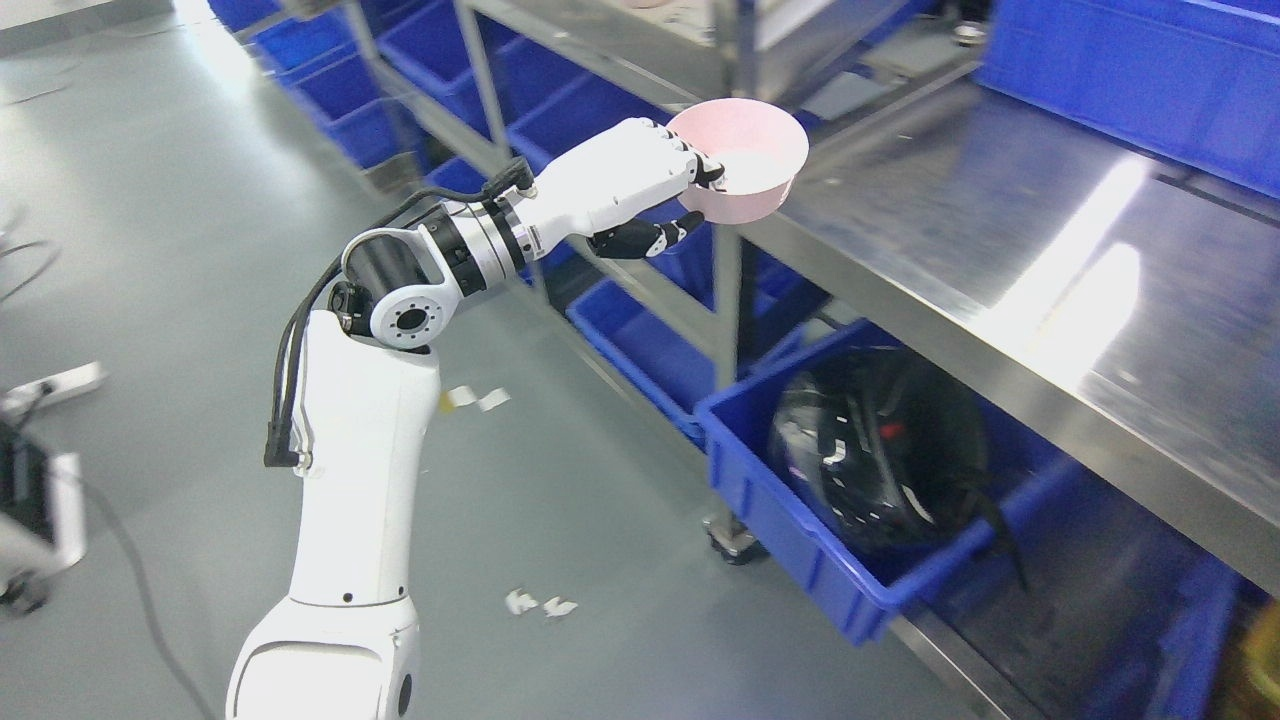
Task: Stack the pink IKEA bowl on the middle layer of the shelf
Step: 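Hold the pink bowl raised in the left hand while turning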
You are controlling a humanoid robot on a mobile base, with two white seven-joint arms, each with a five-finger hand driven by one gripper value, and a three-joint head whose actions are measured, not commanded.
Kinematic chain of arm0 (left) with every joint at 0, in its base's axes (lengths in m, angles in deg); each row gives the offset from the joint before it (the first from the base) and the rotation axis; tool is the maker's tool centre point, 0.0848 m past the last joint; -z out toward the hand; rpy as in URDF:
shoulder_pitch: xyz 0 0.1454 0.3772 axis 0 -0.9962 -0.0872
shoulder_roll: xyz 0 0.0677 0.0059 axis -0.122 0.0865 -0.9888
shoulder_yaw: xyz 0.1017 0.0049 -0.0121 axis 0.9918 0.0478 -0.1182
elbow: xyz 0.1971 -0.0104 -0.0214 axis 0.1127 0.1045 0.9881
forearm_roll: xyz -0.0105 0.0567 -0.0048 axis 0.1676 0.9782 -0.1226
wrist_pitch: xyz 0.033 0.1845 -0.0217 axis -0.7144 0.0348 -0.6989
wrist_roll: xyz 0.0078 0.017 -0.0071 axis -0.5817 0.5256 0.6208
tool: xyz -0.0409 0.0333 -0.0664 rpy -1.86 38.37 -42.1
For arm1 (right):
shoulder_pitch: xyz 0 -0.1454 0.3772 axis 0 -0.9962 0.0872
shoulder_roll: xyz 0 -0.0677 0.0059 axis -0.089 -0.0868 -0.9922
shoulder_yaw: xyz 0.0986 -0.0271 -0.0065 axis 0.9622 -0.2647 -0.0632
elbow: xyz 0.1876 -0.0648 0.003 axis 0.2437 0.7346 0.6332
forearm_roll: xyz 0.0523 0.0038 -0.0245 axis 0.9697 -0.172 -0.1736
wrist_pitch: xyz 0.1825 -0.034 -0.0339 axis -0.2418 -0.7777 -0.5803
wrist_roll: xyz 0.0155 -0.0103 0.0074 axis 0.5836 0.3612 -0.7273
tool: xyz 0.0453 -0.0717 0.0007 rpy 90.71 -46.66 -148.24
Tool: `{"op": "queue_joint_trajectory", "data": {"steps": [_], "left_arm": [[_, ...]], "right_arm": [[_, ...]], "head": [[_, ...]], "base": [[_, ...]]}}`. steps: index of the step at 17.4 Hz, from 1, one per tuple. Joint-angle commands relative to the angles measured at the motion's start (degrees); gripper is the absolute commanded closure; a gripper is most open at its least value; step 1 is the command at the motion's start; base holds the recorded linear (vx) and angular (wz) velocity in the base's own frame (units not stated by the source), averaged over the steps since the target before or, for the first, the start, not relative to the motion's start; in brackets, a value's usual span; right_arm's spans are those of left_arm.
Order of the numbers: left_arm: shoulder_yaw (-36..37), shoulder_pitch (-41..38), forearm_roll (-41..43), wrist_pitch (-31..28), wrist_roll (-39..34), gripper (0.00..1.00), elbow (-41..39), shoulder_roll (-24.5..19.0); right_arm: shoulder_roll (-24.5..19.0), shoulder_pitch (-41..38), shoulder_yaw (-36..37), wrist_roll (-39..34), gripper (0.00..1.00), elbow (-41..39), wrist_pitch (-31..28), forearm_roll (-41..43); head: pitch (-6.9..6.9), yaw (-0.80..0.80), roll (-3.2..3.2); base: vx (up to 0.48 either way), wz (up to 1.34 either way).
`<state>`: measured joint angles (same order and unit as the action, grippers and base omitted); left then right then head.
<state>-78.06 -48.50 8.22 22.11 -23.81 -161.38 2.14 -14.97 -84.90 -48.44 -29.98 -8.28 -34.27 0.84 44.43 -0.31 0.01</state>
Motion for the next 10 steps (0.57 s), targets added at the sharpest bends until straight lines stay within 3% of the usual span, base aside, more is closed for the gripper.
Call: {"op": "queue_joint_trajectory", "data": {"steps": [1,5,10], "left_arm": [[-0.97,-0.66,-0.11,-0.01,-1.11,0.98,-4.41,-1.0],[-0.97,-1.27,-0.11,-0.01,-1.11,0.98,-4.77,-1.0],[-0.88,-1.71,-0.11,-0.27,-1.11,0.98,-4.94,-1.0]], "right_arm": [[1.0,-1.32,0.0,-0.09,0.0,-1.0,-0.03,0.0],[1.0,-1.32,0.0,-0.09,0.0,-1.0,-0.03,0.0],[1.0,-1.32,0.0,-0.09,0.0,-1.0,-0.03,0.0]], "head": [[0.0,0.0,0.0],[0.01,0.0,0.0],[0.01,0.0,0.0]], "base": [[0.159,1.65],[0.234,1.66],[0.262,1.1]]}}
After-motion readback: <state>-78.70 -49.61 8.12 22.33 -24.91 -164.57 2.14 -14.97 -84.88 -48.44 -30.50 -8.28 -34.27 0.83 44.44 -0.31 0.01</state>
